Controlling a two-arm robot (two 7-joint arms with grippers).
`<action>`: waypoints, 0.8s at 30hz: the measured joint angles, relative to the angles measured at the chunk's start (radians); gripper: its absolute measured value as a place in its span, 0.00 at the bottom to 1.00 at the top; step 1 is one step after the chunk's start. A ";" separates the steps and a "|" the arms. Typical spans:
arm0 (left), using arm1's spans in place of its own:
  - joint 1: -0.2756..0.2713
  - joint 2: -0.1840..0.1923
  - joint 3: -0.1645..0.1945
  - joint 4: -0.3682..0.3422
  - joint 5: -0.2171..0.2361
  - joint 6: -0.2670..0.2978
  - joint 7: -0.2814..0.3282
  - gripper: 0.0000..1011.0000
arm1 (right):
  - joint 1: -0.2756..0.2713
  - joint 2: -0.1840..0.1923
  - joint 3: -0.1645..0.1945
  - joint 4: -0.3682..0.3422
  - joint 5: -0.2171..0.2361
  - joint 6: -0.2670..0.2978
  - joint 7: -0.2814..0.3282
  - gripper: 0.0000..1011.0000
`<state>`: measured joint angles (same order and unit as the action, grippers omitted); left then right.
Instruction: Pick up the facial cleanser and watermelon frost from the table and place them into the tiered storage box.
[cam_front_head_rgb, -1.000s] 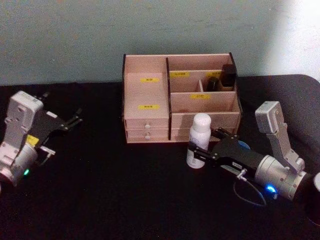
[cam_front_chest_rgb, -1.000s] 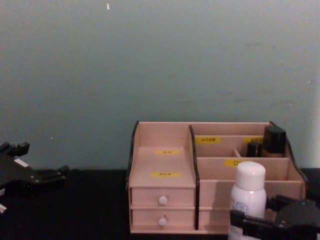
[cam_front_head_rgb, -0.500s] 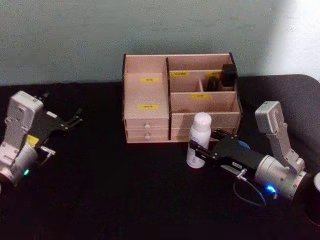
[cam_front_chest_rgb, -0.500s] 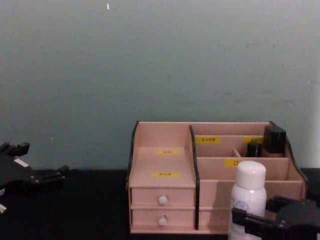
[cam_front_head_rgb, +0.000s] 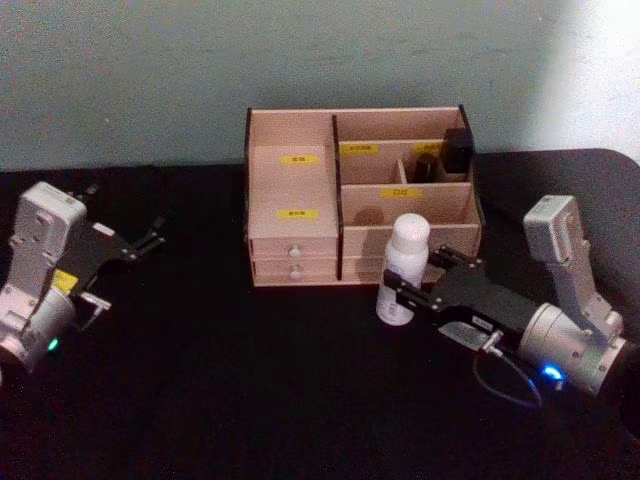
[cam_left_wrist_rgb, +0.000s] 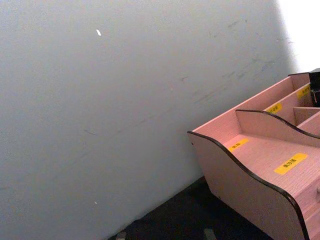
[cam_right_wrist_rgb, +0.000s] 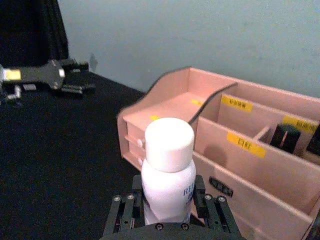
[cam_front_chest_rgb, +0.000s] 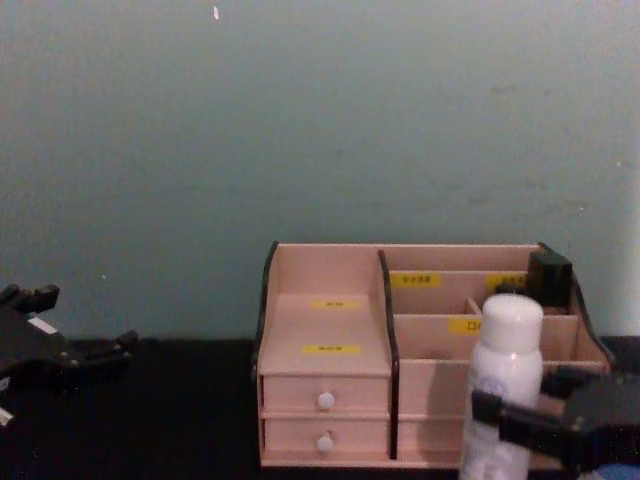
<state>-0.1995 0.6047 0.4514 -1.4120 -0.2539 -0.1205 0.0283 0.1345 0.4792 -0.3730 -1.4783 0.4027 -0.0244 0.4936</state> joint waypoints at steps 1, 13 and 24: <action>0.000 0.000 0.000 0.000 0.000 0.000 0.000 0.99 | -0.001 0.003 0.003 -0.007 0.004 0.002 0.003 0.58; 0.000 0.000 0.000 0.000 0.000 0.000 0.000 0.99 | 0.053 0.014 0.047 -0.096 0.038 0.042 -0.022 0.58; 0.000 0.000 0.000 0.000 0.000 0.000 0.000 0.99 | 0.165 -0.025 0.047 -0.033 0.016 0.035 -0.051 0.58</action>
<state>-0.1995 0.6047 0.4514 -1.4119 -0.2539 -0.1206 0.0283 0.2993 0.4538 -0.3259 -1.5116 0.4188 0.0111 0.4423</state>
